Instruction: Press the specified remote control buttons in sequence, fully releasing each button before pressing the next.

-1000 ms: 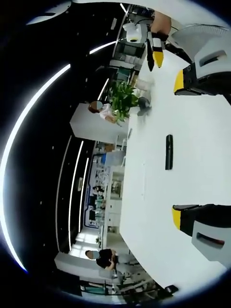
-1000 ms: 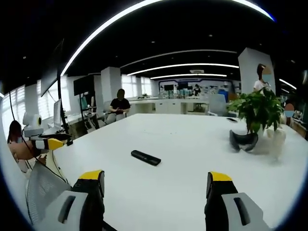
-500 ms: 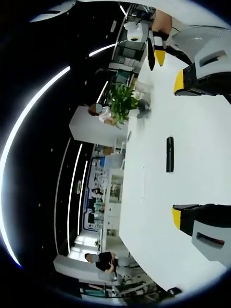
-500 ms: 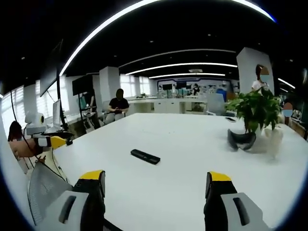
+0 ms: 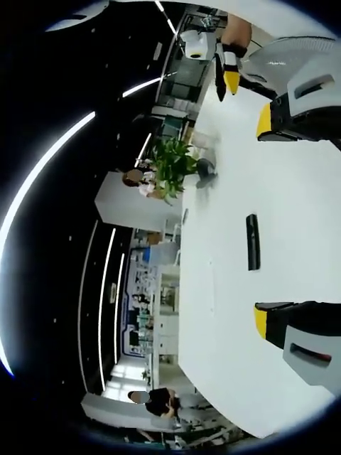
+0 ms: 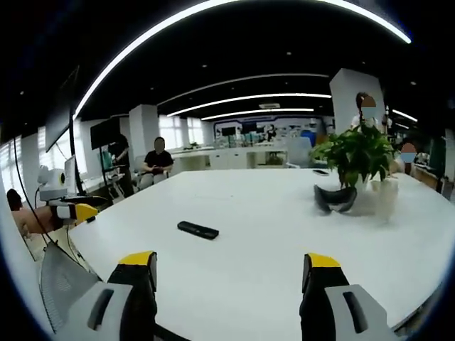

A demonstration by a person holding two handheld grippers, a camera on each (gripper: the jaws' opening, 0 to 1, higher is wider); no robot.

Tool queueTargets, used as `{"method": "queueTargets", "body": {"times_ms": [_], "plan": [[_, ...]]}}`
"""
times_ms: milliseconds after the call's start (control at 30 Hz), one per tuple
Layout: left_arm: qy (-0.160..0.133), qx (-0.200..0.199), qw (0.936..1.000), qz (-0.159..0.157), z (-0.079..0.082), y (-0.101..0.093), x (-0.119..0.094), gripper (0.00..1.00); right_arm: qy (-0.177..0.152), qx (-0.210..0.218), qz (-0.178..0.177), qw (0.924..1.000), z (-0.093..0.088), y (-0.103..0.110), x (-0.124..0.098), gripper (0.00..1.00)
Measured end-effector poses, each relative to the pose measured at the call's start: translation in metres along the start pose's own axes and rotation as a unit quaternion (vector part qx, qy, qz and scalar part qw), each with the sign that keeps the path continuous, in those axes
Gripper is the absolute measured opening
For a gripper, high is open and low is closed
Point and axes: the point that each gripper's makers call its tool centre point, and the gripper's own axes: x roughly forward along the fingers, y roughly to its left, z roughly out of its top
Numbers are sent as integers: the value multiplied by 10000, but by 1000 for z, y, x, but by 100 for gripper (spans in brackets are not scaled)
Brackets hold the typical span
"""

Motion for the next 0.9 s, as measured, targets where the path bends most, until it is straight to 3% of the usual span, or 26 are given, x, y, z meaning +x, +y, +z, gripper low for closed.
{"method": "queueTargets", "body": {"times_ms": [100, 200, 367, 500, 600, 700, 800, 900], "plan": [[56, 24, 10000, -30, 0, 4, 7, 96, -38, 1, -37, 10000, 3, -2, 1, 83], [46, -205, 9993, -303, 0, 0, 20, 96, -50, 23, -40, 10000, 6, -2, 6, 83], [206, -479, 9975, -487, -5, 7, 40, 95, -17, -64, -1, 10000, 10, 0, 12, 83], [716, -143, 9952, -654, -17, 13, 58, 95, 3, -101, -8, 9999, 11, -1, 14, 83], [1133, 185, 9897, -852, -29, 18, 71, 95, 29, -81, -37, 10000, 9, -4, 15, 82], [1429, 272, 9834, -1086, -37, 18, 84, 95, 76, -26, -83, 9999, 5, -6, 15, 82], [1837, 474, 9722, -1373, -47, 19, 97, 94, 120, 2, -111, 9999, 3, -7, 15, 82], [2021, 436, 9656, -1578, -48, 19, 111, 92, 143, -15, -130, 9998, 3, -9, 15, 80]]}}
